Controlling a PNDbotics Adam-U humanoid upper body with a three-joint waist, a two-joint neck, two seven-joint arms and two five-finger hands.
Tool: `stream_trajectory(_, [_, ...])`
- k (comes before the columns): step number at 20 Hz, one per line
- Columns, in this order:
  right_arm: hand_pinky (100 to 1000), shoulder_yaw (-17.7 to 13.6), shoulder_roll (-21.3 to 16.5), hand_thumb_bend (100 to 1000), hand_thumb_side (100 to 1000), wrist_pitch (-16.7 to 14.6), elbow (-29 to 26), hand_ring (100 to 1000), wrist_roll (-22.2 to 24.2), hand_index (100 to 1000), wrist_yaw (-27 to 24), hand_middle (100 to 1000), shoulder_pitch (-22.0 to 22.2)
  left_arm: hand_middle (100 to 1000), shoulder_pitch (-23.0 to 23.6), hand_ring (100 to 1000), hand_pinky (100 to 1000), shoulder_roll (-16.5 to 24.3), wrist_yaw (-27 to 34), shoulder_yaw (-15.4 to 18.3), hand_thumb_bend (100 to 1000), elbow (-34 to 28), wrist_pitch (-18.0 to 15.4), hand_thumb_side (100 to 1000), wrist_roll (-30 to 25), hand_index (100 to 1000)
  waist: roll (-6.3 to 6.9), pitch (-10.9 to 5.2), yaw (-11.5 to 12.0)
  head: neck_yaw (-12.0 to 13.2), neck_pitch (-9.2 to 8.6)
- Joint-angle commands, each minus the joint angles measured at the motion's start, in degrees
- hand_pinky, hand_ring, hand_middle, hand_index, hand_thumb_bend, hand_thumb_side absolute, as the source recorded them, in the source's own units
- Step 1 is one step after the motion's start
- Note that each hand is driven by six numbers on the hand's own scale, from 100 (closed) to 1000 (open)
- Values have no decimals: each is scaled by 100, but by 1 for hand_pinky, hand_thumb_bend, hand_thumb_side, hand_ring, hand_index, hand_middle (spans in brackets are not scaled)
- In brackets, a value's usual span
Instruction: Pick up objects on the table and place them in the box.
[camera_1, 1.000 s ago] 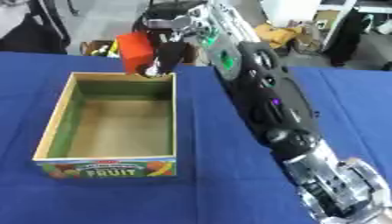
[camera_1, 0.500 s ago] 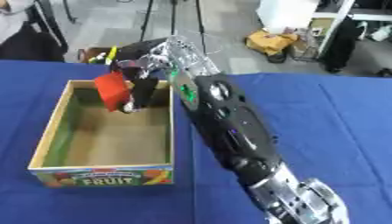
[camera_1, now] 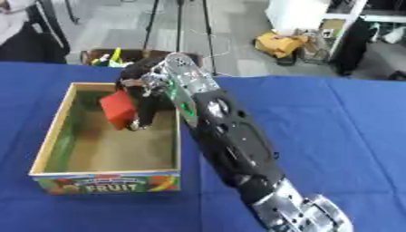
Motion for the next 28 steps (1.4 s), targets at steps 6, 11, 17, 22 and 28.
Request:
stream_trajectory(6, [459, 228, 99, 100, 365, -635, 94, 617, 286, 294, 185, 370, 3, 546, -47, 639, 277, 128, -17, -5, 100, -115, 2, 854, 6, 471, 21, -102, -1, 8, -61])
stream_trajectory(11, [465, 345, 133, 100, 369, -777, 255, 636, 286, 326, 186, 410, 0, 546, -61, 638, 277, 127, -20, -3, 100, -115, 3, 854, 8, 471, -7, -78, 11, -27, -94])
stream_trajectory(17, [545, 428, 140, 100, 321, -989, 355, 736, 286, 575, 162, 620, -9, 545, -68, 637, 276, 122, -21, 3, 100, -115, 4, 853, 22, 470, -29, -68, 24, -50, -109])
stream_trajectory(22, [666, 456, 134, 245, 420, -1225, 332, 849, 286, 770, 366, 825, -31, 544, -58, 635, 277, 105, -15, 2, 100, -115, 9, 853, 23, 470, -36, -92, 33, -78, -82])
stream_trajectory(28, [702, 435, -4, 593, 513, -1287, -37, 891, 286, 853, 837, 882, -70, 543, -49, 634, 276, 103, -15, 13, 100, -115, 10, 852, 42, 469, -29, -115, 15, -78, -51])
